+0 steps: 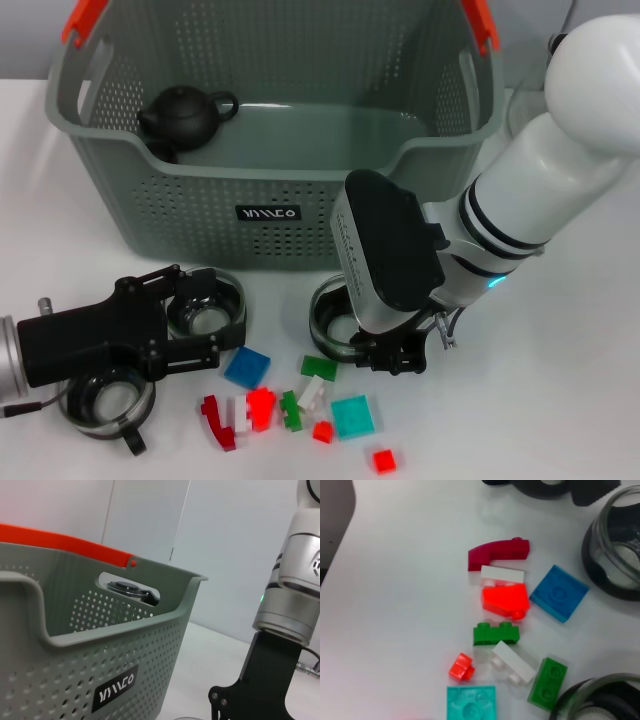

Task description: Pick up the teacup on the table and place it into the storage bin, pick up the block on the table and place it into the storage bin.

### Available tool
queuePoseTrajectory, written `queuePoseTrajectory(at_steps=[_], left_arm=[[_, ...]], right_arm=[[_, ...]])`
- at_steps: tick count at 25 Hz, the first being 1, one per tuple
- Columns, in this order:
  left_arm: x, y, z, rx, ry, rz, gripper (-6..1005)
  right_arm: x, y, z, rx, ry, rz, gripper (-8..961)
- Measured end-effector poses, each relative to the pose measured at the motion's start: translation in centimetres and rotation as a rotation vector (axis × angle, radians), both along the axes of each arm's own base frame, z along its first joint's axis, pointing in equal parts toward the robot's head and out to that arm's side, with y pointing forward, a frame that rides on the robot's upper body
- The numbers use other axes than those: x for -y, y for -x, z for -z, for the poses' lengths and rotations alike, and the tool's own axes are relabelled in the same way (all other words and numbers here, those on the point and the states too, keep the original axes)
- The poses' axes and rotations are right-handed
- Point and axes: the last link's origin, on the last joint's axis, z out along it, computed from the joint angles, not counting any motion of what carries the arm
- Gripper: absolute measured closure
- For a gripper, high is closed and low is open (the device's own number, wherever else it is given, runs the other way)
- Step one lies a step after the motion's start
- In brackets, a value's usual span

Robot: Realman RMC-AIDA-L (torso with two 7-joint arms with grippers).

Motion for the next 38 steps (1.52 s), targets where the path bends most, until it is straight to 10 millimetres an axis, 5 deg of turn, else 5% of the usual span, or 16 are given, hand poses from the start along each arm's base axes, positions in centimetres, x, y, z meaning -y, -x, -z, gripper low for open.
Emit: queuePoseTrajectory(at_steps=[7, 19, 29, 38], left_arm=[[0.0, 0.0, 0.0, -0.001, -0.002, -0.002, 138], [0.2, 0.2, -0.2, 0.002, -0.002, -0.002, 138], [0.8, 0.3, -1.0, 0.021, -0.007, 0.007, 137], [0.9, 0.4, -1.1, 0.016, -0.014, 0.012, 138]], right_arm=[[0.1, 0.1, -0.3, 0.013, 0.010, 0.016, 867], [0.9, 1.2, -2.2, 0.009, 0.065, 0.061, 897], [1.6, 5.7, -9.7, -0.096, 0.052, 0.106, 898], [1.3, 11.0, -15.3, -0.364, -0.027, 0.023, 898]])
